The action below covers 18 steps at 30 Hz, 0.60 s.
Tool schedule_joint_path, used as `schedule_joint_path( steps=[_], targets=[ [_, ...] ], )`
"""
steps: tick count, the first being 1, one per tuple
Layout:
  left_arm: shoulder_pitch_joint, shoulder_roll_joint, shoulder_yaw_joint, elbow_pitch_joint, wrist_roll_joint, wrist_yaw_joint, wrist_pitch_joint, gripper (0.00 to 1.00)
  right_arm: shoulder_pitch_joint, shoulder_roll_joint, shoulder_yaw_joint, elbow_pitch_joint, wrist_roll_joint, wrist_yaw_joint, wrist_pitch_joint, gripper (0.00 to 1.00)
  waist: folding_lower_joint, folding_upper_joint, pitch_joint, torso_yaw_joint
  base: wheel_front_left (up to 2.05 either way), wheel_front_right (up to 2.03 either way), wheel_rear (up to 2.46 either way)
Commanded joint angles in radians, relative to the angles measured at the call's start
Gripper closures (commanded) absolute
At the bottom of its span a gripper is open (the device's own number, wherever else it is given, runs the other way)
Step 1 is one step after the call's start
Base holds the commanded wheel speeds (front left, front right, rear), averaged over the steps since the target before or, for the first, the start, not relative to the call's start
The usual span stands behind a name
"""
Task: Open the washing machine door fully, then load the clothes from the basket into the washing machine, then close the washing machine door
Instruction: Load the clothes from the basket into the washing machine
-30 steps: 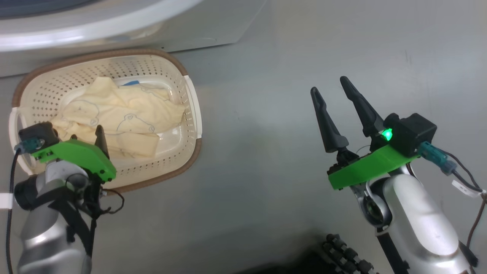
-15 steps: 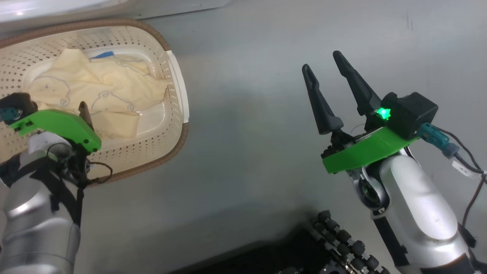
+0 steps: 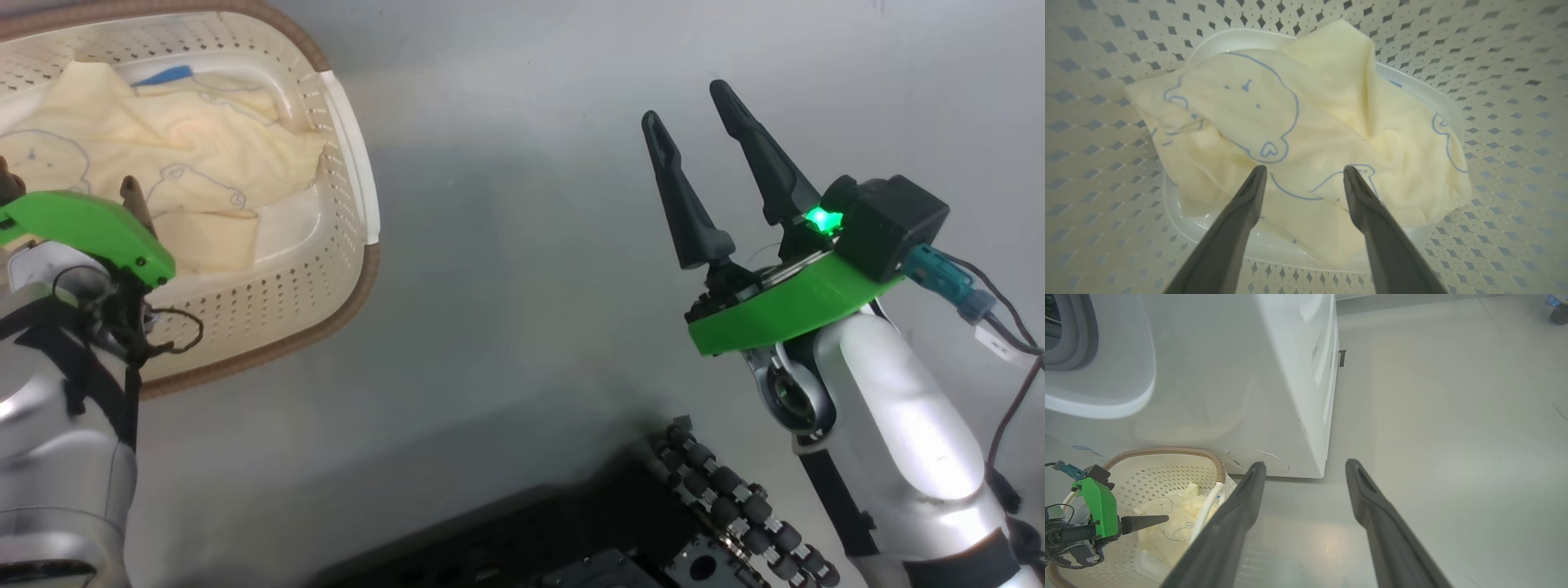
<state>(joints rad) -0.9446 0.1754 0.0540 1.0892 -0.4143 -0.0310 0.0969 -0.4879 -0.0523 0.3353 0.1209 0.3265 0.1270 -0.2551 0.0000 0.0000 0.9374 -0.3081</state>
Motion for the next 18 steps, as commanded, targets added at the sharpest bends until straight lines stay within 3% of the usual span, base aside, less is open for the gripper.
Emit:
schedule_joint_path(
  steps=[1,18],
  targets=[
    [0.017,0.037,0.015,-0.007,-0.005,0.01,-0.009,0.0,0.023,0.002,0.017,-0.028,0.008,0.004,-0.007,0.0,0.0,0.0,0.01,-0.004,0.0,0.0,0.0],
    [-0.044,0.051,0.001,0.034,-0.016,0.02,-0.028,0.0,0.013,0.002,0.014,-0.037,0.008,0.004,-0.007,0.0,0.0,0.0,0.067,-0.016,0.0,0.0,0.0]
  ],
)
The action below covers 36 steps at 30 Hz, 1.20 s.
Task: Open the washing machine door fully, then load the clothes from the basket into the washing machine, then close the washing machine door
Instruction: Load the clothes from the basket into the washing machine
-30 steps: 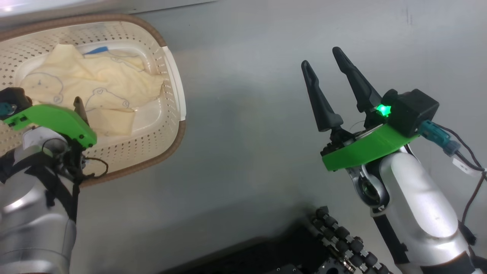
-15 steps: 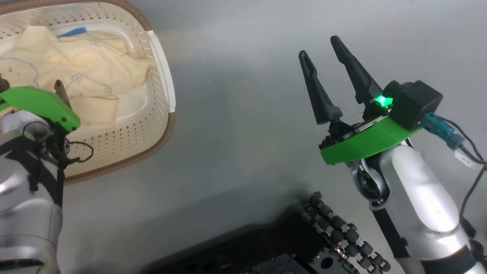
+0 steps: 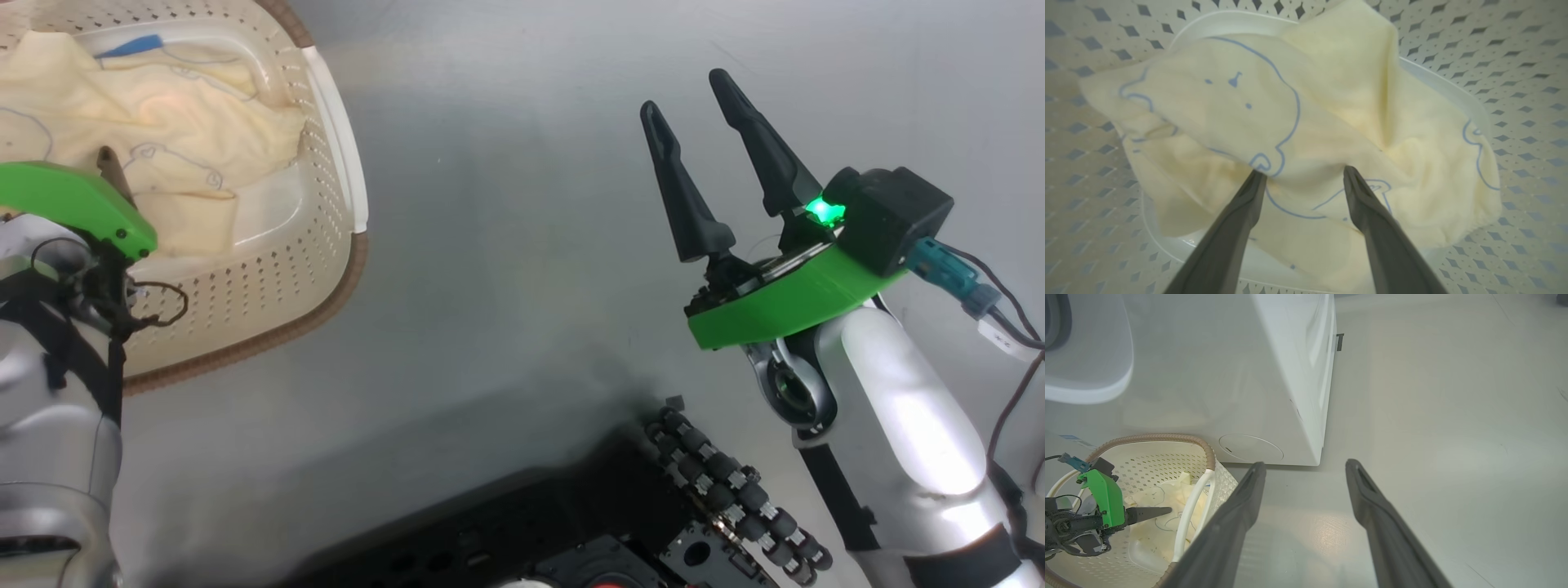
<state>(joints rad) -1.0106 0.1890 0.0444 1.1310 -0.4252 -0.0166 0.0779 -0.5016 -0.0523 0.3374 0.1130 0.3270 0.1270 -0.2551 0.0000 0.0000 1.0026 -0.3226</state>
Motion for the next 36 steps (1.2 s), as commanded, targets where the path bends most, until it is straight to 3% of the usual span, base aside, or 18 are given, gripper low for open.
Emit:
schedule_joint_path(
  steps=[1,19,23,26,28,36],
  targets=[
    [0.019,0.039,0.008,-0.004,-0.005,0.006,-0.01,0.0,0.028,0.002,0.011,-0.03,0.007,0.004,-0.007,0.0,0.0,0.0,0.004,-0.002,0.0,0.0,0.0],
    [-0.039,0.048,-0.028,0.041,0.0,0.0,-0.039,0.0,0.04,0.002,0.001,-0.038,-0.005,0.004,-0.007,0.0,0.0,0.0,0.041,-0.018,0.0,0.0,0.0],
    [-0.049,0.051,-0.034,0.052,-0.002,-0.006,-0.05,0.08,0.042,0.002,-0.001,-0.039,-0.007,0.004,-0.007,0.0,0.0,0.0,0.046,-0.024,0.0,0.0,0.0],
    [-0.058,0.053,-0.038,0.059,-0.003,-0.01,-0.059,0.3,0.042,0.002,-0.002,-0.04,-0.007,0.004,-0.007,0.0,0.0,0.0,0.051,-0.027,0.0,0.0,0.0],
    [-0.064,0.054,-0.041,0.064,-0.004,-0.012,-0.065,0.56,0.042,0.002,-0.004,-0.041,-0.007,0.004,-0.007,0.0,0.0,0.0,0.054,-0.027,0.0,0.0,0.0],
    [-0.079,0.056,-0.05,0.081,-0.007,-0.022,-0.085,0.96,0.04,0.002,-0.009,-0.042,-0.009,0.004,-0.007,0.0,0.0,0.0,0.06,-0.028,0.0,0.0,0.0]
  ],
)
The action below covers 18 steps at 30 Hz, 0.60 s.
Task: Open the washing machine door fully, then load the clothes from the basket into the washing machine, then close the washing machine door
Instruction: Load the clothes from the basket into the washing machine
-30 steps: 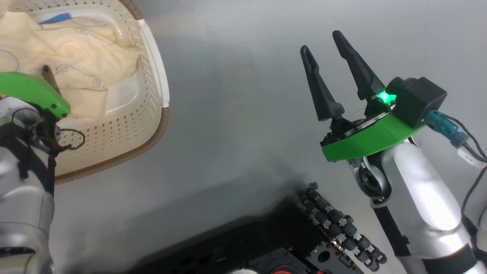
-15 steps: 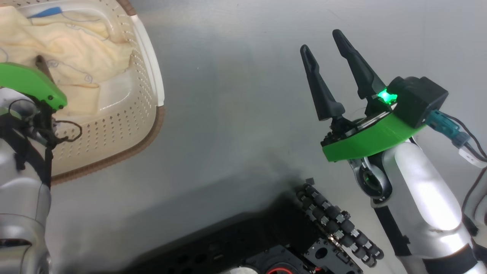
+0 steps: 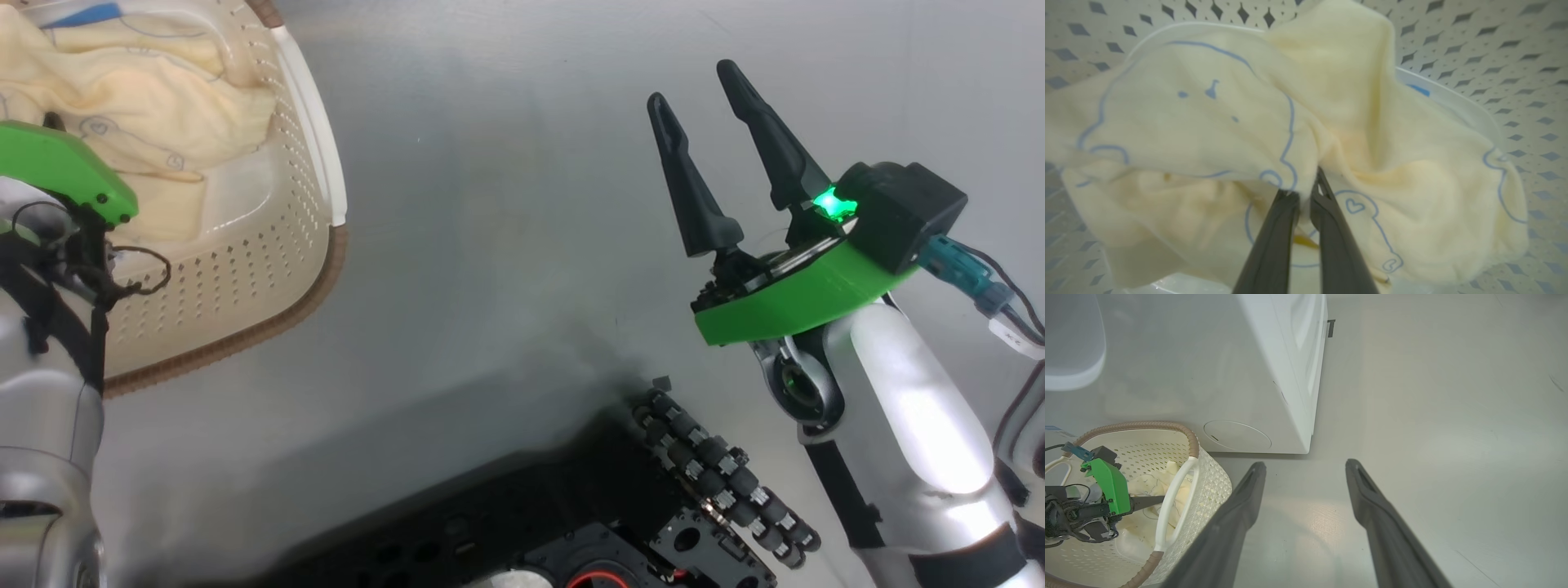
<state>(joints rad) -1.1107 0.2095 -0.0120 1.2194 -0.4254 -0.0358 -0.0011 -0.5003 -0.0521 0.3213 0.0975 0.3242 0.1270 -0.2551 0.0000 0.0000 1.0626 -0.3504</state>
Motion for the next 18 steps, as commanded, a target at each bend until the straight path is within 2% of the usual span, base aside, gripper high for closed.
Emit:
schedule_joint_path(
  steps=[1,18],
  targets=[
    [0.019,0.036,0.005,-0.005,-0.007,-0.004,-0.008,1.0,0.039,0.002,0.006,-0.026,-0.007,0.004,-0.007,0.0,0.0,0.0,0.0,0.0,0.0,0.0,0.0],
    [0.053,0.016,-0.022,0.015,-0.018,-0.044,-0.108,1.0,0.033,0.002,-0.009,-0.019,-0.01,0.004,-0.007,0.0,0.0,0.0,-0.066,0.037,0.0,0.0,0.0]
  ],
)
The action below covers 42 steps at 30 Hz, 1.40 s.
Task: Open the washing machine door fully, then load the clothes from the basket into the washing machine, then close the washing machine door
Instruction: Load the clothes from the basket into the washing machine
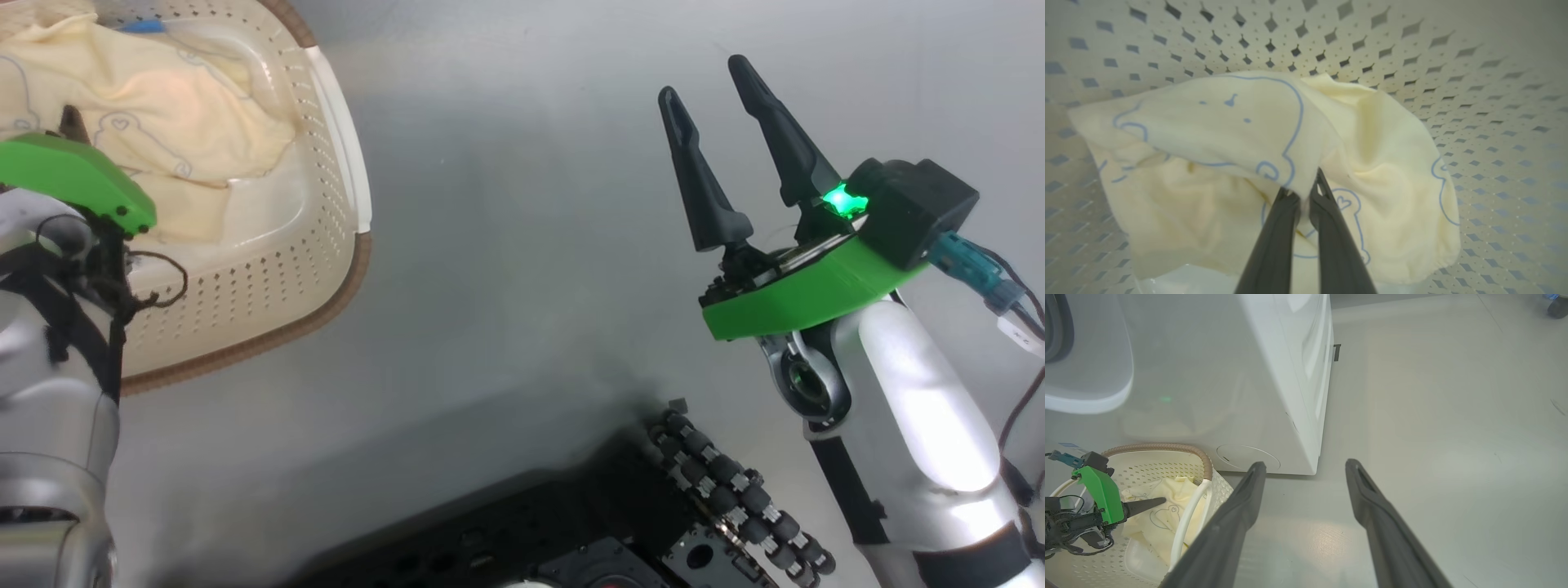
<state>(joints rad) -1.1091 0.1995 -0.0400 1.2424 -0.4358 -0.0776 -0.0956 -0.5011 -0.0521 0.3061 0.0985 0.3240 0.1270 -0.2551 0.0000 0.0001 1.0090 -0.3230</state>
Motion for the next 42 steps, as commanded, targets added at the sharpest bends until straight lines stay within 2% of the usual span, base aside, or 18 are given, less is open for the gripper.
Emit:
schedule_joint_path(
  steps=[1,14,24,42],
  targets=[
    [0.057,0.023,0.004,-0.008,-0.009,-0.005,-0.022,1.0,0.034,0.002,0.004,-0.02,-0.011,0.004,-0.007,0.0,0.0,-0.0001,-0.019,0.013,0.0,0.0,0.0],
    [0.159,-0.03,-0.025,-0.027,-0.025,-0.042,-0.13,1.0,0.061,0.002,-0.034,-0.008,-0.039,0.004,-0.007,0.0,0.0,-0.0001,-0.137,0.072,0.0,0.0,0.0],
    [0.287,-0.068,-0.043,-0.119,-0.042,-0.051,-0.164,1.0,0.109,0.002,-0.058,0.003,-0.056,0.004,-0.007,0.0,0.0,-0.0001,-0.262,0.116,0.0,0.0,0.0],
    [0.707,-0.127,0.016,-0.616,0.007,-0.053,-0.166,1.0,0.266,0.002,-0.104,0.037,-0.091,0.004,-0.007,0.0,0.0,-0.0001,-0.589,0.153,0.0,0.0,0.0]
  ],
)
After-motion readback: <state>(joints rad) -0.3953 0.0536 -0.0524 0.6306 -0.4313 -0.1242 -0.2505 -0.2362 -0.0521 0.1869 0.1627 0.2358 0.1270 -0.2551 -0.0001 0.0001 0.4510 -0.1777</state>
